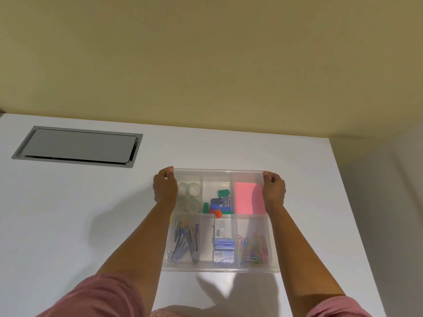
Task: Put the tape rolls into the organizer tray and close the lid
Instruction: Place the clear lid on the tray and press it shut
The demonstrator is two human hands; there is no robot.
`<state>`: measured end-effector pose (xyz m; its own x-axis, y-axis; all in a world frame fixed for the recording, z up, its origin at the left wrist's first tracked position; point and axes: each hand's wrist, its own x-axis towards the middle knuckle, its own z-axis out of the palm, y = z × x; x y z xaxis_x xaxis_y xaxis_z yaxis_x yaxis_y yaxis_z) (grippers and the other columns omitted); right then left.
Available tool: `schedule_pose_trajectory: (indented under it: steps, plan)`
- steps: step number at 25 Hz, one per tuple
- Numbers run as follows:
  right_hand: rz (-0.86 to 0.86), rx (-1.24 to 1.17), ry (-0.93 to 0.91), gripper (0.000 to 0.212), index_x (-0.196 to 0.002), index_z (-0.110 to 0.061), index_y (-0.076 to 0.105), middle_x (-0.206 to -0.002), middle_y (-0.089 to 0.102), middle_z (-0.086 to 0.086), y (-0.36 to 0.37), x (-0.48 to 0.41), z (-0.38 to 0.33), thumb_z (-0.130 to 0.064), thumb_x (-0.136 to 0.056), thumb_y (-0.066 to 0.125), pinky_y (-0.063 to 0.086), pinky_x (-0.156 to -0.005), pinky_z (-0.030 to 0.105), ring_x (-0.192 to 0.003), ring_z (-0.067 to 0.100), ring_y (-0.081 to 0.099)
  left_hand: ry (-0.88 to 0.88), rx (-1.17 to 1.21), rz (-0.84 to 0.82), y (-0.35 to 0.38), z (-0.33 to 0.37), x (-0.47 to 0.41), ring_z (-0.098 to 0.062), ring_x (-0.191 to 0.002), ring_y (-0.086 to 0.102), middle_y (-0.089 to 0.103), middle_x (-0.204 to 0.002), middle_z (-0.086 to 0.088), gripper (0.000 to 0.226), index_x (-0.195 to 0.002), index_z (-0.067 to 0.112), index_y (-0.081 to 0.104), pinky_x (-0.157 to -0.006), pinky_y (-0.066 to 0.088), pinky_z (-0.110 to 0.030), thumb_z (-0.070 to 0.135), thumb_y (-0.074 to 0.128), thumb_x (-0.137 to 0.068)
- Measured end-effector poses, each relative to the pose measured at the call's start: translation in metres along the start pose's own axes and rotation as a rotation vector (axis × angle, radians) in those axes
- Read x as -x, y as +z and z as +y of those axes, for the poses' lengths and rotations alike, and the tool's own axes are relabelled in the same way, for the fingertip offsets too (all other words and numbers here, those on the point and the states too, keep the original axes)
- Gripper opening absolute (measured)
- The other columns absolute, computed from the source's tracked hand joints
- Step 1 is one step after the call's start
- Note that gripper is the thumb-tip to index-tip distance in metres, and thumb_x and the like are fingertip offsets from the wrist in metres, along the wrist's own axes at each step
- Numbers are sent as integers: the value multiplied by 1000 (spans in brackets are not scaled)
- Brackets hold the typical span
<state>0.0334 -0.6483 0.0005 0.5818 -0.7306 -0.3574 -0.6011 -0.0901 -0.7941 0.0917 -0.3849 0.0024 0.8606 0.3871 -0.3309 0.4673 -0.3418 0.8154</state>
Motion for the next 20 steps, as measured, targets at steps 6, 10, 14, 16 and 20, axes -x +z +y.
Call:
schedule_pose_trajectory:
  steps: [6,10,14,16,20]
  plan:
    - [-50,-112,8,34,-120,-10,58,-108,60,7,-14,5,-3,-31,-94,58,42,-81,30,-93,22,53,7,68,-52,-15,1,5,-32,-118,54,59,-129,-16,31,-125,9,56,-93,43,-32,19,43,-99]
    - [-90,-80,1,31,-122,-9,59,-121,63,11,-31,22,5,-24,-94,58,41,-84,27,-106,26,58,-10,-13,-79,-28,-10,20,-34,-121,53,57,-132,-16,33,-127,8,55,-103,43,-41,14,37,-99]
    - [-108,-110,15,31,-121,-6,63,-125,64,12,-48,50,28,-21,-94,57,42,-88,28,-117,29,58,11,-25,-98,-41,-26,42,-33,-125,50,56,-135,-15,36,-127,5,57,-107,39,-37,9,37,-98]
    - [-120,-121,19,30,-118,-5,65,-125,65,11,-56,65,42,-22,-94,58,44,-93,31,-115,27,58,9,-23,-101,-47,-36,52,-32,-126,50,56,-135,-16,36,-127,5,58,-108,38,-37,9,39,-97]
    - [-102,-150,48,30,-115,-7,66,-121,66,10,-69,93,68,-26,-92,62,43,-89,29,-99,19,56,11,-47,-112,-60,-54,71,-33,-125,51,59,-132,-16,34,-124,5,61,-108,40,-38,12,42,-98]
